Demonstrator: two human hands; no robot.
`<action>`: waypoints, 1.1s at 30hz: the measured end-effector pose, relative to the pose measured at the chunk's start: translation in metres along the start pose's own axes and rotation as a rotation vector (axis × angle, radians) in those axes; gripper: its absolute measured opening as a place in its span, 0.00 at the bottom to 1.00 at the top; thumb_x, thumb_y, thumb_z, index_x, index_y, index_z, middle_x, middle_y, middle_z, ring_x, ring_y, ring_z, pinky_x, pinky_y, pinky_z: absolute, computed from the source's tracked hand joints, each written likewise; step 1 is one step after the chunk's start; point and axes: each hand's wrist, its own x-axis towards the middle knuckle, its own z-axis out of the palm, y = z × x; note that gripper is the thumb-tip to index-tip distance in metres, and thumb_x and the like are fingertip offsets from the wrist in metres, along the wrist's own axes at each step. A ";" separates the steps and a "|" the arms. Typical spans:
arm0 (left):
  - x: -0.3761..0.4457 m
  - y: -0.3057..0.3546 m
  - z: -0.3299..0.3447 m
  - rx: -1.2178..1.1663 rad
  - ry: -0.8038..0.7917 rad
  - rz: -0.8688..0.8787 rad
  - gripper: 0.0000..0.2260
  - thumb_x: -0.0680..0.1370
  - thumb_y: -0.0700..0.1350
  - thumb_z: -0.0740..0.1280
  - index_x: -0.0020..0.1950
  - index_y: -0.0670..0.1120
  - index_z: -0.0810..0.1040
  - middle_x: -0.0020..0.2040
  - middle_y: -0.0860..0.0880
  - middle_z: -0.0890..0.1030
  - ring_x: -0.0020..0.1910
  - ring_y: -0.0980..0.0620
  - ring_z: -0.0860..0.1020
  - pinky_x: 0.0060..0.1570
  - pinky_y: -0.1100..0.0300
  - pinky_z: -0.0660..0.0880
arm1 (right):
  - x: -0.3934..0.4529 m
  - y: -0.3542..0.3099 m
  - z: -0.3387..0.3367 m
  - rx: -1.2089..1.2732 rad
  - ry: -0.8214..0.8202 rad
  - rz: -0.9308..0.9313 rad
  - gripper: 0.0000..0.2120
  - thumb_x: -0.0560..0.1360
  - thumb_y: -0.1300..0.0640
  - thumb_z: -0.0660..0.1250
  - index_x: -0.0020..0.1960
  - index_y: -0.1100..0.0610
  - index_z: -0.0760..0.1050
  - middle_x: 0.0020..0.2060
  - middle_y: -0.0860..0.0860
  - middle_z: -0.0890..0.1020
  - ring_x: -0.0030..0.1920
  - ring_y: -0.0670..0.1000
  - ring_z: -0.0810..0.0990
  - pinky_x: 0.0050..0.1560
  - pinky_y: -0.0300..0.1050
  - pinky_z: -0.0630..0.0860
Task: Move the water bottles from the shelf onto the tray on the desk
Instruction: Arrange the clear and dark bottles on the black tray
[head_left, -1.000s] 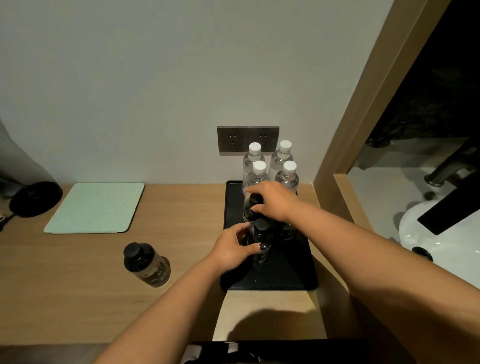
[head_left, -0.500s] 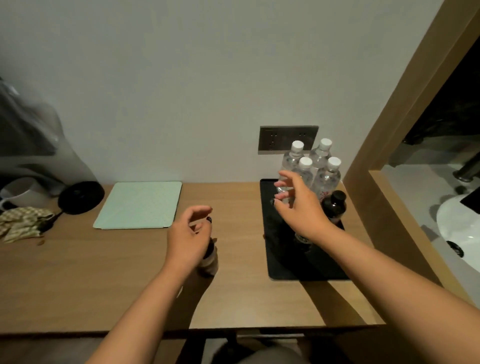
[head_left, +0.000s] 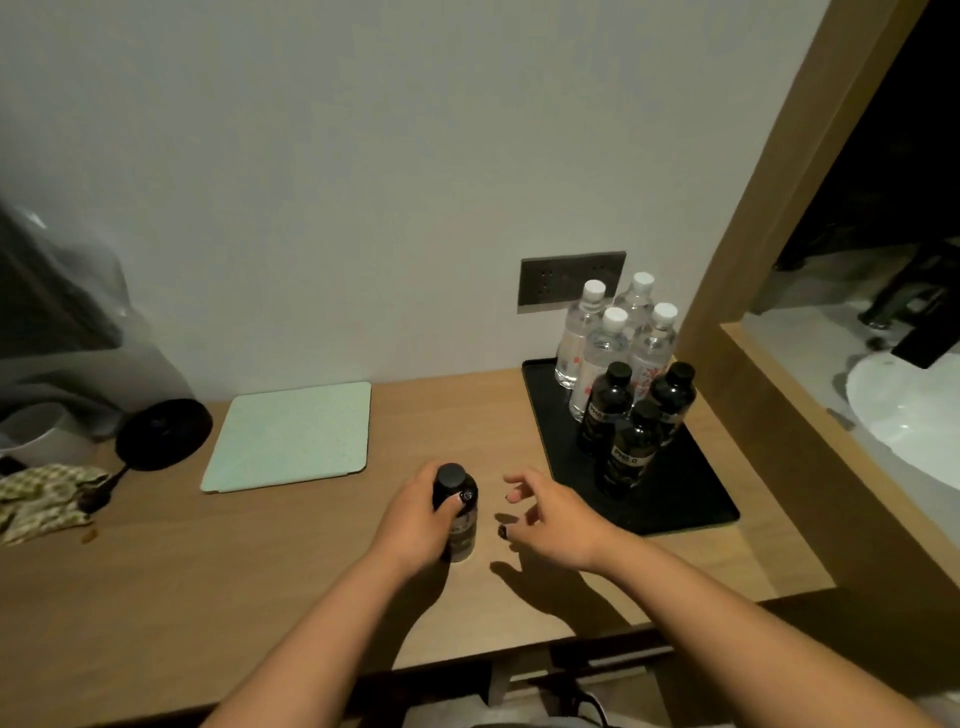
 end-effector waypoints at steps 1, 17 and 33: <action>0.000 0.003 0.000 0.015 -0.021 0.020 0.13 0.78 0.45 0.65 0.62 0.52 0.72 0.59 0.51 0.78 0.58 0.51 0.76 0.58 0.54 0.74 | -0.002 0.003 0.003 0.009 0.016 0.006 0.31 0.74 0.58 0.69 0.72 0.49 0.59 0.58 0.46 0.71 0.46 0.45 0.77 0.40 0.33 0.73; 0.027 0.116 0.057 -0.092 -0.366 0.358 0.11 0.77 0.50 0.66 0.58 0.58 0.73 0.52 0.57 0.80 0.52 0.59 0.79 0.54 0.54 0.78 | -0.035 0.077 -0.038 0.198 0.484 -0.026 0.29 0.65 0.54 0.76 0.59 0.39 0.68 0.55 0.40 0.77 0.58 0.38 0.75 0.58 0.38 0.74; 0.094 0.167 0.131 0.203 -0.124 0.254 0.21 0.72 0.51 0.72 0.64 0.54 0.72 0.61 0.52 0.74 0.59 0.53 0.75 0.60 0.54 0.74 | -0.028 0.169 -0.149 0.344 0.625 0.141 0.26 0.68 0.61 0.75 0.61 0.50 0.69 0.51 0.42 0.74 0.53 0.41 0.72 0.56 0.38 0.68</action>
